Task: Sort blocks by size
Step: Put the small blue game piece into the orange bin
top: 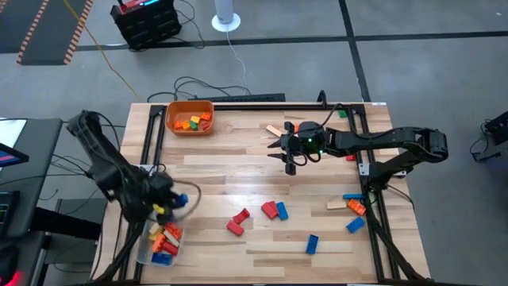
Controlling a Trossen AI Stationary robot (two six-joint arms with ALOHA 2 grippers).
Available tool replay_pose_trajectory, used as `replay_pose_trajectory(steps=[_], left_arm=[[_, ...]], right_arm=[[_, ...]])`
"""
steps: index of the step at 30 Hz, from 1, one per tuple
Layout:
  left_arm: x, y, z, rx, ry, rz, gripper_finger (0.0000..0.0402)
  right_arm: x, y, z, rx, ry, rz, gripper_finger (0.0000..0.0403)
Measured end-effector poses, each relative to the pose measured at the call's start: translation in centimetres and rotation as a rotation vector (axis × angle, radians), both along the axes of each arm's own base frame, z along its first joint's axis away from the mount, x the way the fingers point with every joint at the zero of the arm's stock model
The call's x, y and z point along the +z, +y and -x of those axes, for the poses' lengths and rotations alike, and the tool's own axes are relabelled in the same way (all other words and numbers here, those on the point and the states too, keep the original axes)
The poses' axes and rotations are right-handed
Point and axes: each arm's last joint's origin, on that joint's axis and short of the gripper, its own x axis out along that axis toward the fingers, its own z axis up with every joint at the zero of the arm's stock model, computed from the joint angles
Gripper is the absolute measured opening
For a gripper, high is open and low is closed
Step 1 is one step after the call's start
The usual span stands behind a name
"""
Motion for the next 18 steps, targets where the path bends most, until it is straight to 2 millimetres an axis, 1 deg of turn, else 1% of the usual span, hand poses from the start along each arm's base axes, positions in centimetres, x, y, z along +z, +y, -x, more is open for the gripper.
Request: replay_pose_trajectory(steps=[4,8,11,14,18], left_arm=[[0.6,2.8,0.9,0.142,-0.062,-0.081,0.0136],[0.6,5.4,1.2,0.352,-0.094,-0.264,0.0137],[0.7,7.1,1.1,0.516,-0.100,-0.405,0.0137],[0.8,8.6,1.0,0.645,-0.065,-0.527,0.0137],[0.8,10.7,0.9,0.751,0.068,-0.639,0.0138]], right_arm=[[0.1,0.5,-0.1,0.006,-0.011,-0.022,0.0164],[0.0,1.5,-0.3,0.043,-0.017,-0.027,0.0164],[-0.4,2.5,-0.3,0.076,-0.048,-0.024,0.0164],[-0.9,3.4,-0.2,0.099,-0.061,-0.040,0.0164],[-1.6,4.4,0.1,0.131,-0.067,-0.046,0.0164]])
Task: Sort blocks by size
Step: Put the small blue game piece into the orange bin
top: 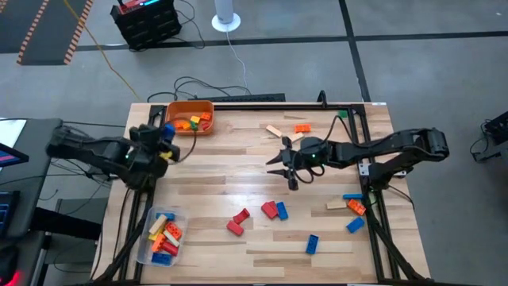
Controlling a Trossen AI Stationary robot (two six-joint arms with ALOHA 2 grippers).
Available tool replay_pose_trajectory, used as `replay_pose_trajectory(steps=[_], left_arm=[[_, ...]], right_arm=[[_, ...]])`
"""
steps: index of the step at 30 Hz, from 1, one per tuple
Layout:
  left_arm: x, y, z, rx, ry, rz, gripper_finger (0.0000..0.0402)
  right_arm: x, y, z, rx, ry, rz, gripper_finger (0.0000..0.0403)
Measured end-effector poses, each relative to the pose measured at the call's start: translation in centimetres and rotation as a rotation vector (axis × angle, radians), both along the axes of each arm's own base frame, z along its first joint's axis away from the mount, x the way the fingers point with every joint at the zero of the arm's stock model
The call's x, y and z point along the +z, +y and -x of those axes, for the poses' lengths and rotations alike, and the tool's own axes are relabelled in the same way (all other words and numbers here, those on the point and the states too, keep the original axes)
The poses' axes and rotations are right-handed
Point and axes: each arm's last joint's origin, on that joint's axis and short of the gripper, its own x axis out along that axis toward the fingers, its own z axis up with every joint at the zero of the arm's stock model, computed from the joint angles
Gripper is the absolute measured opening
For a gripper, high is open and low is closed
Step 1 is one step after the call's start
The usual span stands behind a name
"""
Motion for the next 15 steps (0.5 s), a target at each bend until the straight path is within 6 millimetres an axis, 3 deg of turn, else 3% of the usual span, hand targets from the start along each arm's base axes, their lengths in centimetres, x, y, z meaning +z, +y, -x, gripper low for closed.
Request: replay_pose_trajectory(steps=[8,15], left_arm=[[0.5,3.2,-1.1,0.098,0.140,0.000,0.0138],[1.0,5.9,-2.6,0.072,0.264,-0.030,0.0138]], right_arm=[[-0.7,0.5,0.3,0.004,0.022,-0.030,0.0164],[-1.0,0.5,0.4,-0.004,0.056,-0.052,0.0164]])
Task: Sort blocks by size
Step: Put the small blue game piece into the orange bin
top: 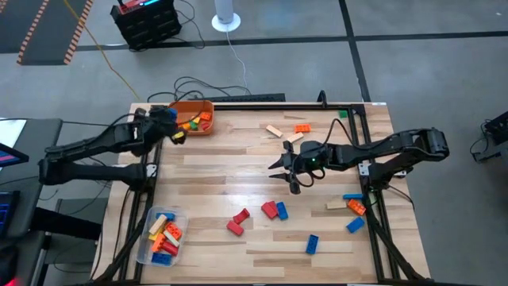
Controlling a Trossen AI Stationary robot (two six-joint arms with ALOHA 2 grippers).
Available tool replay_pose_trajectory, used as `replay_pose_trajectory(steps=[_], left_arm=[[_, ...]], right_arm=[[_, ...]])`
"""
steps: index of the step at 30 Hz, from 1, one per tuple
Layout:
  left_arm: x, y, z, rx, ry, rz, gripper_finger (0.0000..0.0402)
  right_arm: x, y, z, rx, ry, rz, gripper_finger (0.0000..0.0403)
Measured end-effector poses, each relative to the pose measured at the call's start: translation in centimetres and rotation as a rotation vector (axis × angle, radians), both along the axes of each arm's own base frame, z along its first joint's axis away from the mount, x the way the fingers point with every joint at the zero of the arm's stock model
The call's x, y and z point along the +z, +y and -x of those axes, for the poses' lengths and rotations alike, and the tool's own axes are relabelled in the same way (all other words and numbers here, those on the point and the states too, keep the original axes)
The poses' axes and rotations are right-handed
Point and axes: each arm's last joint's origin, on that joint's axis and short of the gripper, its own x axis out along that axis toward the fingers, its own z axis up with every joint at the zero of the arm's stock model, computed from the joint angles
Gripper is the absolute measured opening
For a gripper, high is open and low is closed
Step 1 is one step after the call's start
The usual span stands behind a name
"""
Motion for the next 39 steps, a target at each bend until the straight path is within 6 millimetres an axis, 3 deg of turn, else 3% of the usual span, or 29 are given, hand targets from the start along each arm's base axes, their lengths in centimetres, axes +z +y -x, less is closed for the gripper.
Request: replay_pose_trajectory(steps=[10,22,30,39], left_arm=[[-2.1,4.3,-1.3,0.017,0.262,0.115,0.0138],[-7.3,9.9,-4.4,-0.103,0.687,0.251,0.0138],[-10.0,12.3,-4.6,-0.220,0.693,0.406,0.0138],[-12.1,14.4,-3.4,-0.189,0.589,0.564,0.0146]], right_arm=[[-0.3,0.7,0.1,0.025,0.032,0.002,0.0164],[-0.4,0.7,0.2,0.032,0.041,0.015,0.0164],[-0.5,0.7,0.2,0.032,0.061,0.016,0.0164],[-0.7,0.7,0.3,0.030,0.082,0.010,0.0164]])
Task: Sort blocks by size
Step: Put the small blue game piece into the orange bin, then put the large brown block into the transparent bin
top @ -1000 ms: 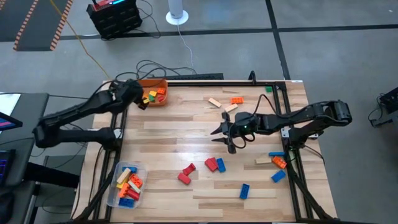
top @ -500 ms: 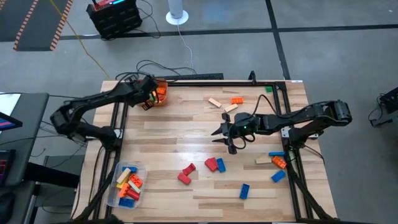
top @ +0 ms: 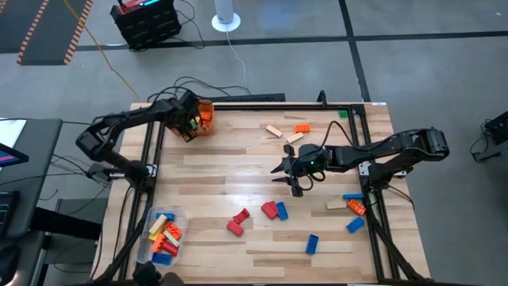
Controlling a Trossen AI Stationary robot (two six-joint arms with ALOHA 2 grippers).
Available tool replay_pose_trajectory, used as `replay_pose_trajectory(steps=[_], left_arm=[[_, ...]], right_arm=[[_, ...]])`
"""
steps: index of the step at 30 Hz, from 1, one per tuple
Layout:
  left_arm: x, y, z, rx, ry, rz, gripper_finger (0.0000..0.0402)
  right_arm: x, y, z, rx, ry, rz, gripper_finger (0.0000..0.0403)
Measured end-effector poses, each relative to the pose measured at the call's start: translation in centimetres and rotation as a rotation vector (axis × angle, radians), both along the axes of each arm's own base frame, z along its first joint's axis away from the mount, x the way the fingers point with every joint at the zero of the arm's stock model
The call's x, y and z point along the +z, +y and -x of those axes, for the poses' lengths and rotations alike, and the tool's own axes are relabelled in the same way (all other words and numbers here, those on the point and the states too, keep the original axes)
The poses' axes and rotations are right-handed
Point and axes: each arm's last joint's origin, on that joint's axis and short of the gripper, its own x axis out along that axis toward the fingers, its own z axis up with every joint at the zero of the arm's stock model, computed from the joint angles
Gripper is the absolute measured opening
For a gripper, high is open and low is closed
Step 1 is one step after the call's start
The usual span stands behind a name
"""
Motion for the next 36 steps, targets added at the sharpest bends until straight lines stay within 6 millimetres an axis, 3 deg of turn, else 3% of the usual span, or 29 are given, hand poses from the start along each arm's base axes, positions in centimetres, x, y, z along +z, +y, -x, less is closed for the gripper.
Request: replay_pose_trajectory(steps=[5,11,16,21,25,29,36], left_arm=[[-0.1,0.2,0.1,0.019,-0.001,0.015,0.0197],[3.3,0.1,-0.5,0.046,-0.046,-0.023,0.0235],[6.3,-1.2,-1.9,0.014,-0.165,-0.123,0.0231],[7.3,-3.8,-4.2,-0.086,-0.275,-0.183,0.0220],[7.5,-6.0,-6.3,-0.173,-0.332,-0.189,0.0219],[7.9,-8.0,-8.0,-0.260,-0.383,-0.224,0.0219],[8.0,-10.2,-9.2,-0.338,-0.378,-0.240,0.0219]], right_arm=[[0.0,0.0,0.0,-0.002,0.000,-0.002,0.0164],[0.4,-1.6,0.5,-0.062,0.007,-0.001,0.0164],[1.8,-5.4,1.7,-0.216,-0.020,0.010,0.0153],[0.6,-10.0,2.6,-0.374,0.037,0.062,0.0148],[-1.4,-12.1,2.1,-0.388,0.121,0.114,0.0184],[-2.1,-14.2,0.4,-0.431,0.193,0.076,0.0243],[-3.2,-18.8,-1.9,-0.516,0.353,-0.007,0.0300]])
